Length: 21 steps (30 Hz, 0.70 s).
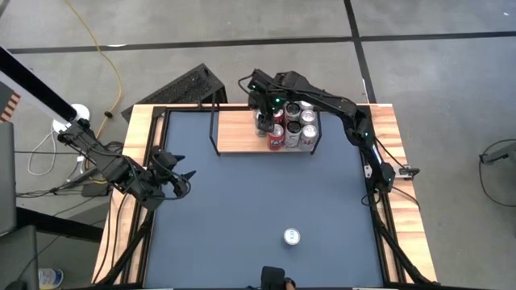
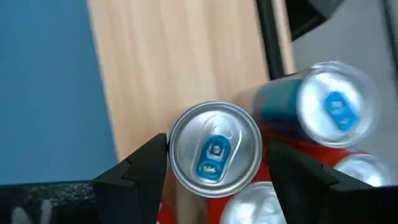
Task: Place canned beverage on shelf
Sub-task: Put the top blue soda can on the shelf aligned with the other blue soda can
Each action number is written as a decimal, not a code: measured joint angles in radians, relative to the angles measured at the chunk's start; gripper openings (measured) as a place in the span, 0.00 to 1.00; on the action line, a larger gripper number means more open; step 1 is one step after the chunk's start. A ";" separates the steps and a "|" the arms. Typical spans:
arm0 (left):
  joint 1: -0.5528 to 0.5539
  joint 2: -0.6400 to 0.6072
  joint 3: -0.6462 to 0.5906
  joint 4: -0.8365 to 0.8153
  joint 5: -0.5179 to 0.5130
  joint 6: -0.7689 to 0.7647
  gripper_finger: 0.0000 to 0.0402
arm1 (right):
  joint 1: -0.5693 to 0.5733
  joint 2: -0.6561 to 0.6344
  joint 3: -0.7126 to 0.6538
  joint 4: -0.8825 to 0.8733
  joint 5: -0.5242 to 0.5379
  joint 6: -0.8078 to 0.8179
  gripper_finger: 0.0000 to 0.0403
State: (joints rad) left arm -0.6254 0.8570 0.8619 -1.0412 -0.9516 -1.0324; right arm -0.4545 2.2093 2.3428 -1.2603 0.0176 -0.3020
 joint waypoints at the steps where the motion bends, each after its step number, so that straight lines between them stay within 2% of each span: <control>1: 0.000 0.000 0.000 0.000 0.000 0.000 0.77 | 0.000 0.000 0.001 0.007 0.021 -0.002 0.63; 4: 0.000 0.000 0.000 0.000 0.000 0.000 0.77 | 0.001 -0.008 0.008 0.027 0.065 -0.019 0.63; 14: 0.000 0.000 0.000 -0.001 -0.004 0.016 0.77 | 0.000 -0.093 0.013 0.081 0.076 -0.014 0.63; 21: 0.000 0.000 0.000 -0.001 -0.003 0.016 0.77 | 0.031 -0.225 0.013 -0.025 0.057 0.010 0.63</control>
State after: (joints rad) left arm -0.6254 0.8569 0.8619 -1.0419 -0.9550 -1.0161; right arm -0.4238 1.9839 2.3558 -1.2852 0.0750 -0.2915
